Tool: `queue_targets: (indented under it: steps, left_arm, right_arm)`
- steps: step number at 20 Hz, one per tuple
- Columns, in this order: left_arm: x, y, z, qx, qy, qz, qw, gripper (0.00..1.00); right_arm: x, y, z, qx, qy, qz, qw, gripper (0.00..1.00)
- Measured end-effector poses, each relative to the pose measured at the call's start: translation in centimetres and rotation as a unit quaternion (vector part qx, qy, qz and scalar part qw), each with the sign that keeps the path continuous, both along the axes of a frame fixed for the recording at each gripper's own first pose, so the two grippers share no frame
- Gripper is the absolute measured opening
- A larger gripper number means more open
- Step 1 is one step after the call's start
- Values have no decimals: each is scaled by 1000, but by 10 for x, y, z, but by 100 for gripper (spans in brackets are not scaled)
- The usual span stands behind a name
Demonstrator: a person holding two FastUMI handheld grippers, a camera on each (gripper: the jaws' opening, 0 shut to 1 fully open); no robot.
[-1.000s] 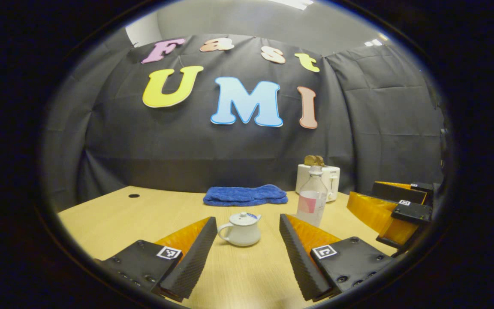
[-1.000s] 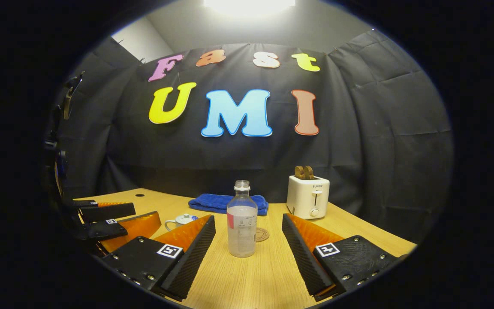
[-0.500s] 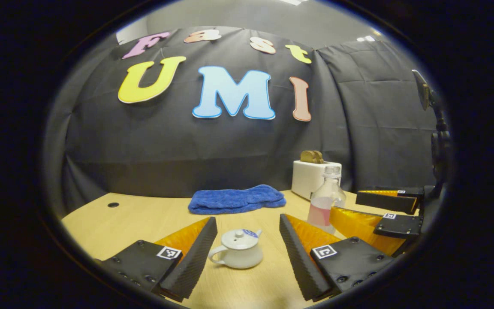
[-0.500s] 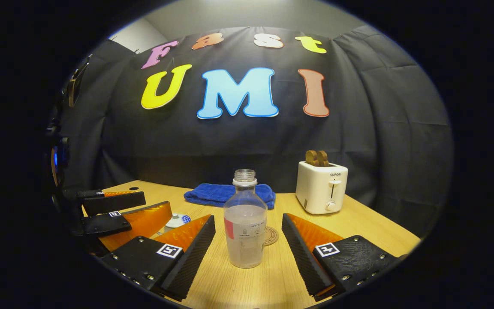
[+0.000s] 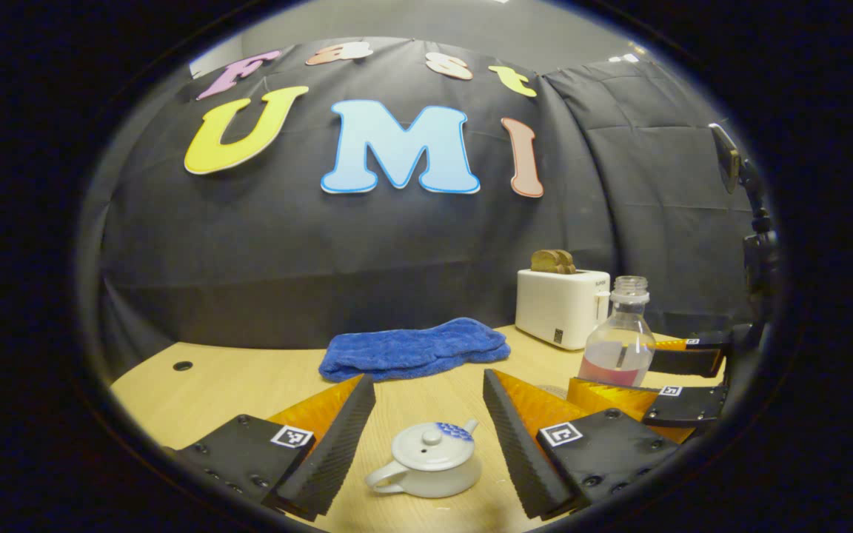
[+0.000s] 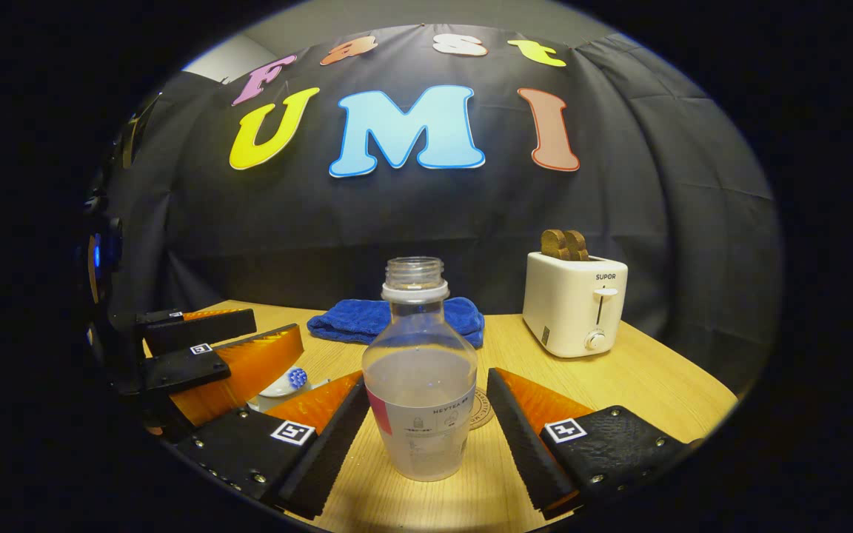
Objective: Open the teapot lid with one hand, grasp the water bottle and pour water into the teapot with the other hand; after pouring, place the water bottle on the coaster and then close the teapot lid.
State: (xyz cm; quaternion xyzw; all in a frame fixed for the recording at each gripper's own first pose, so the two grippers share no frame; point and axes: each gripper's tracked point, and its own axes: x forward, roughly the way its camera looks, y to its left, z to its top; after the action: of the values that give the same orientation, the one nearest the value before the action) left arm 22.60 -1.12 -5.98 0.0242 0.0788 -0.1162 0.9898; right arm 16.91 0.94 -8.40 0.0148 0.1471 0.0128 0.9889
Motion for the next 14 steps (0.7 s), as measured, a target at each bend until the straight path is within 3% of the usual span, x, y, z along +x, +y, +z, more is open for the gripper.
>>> queue_targets:
  steps: [4,11,14]
  left_arm:
    - [5,-6,-25,-9,35,-7,999,96]
    - [6,2,-28,-15,34,10,999,94]
    - [6,1,-31,-22,34,12,999,83]
  right_arm:
    - [-1,4,-18,-6,24,6,1000,97]
    - [1,-4,-17,-21,20,-6,1000,97]
    - [1,-4,-24,-14,33,-6,999,97]
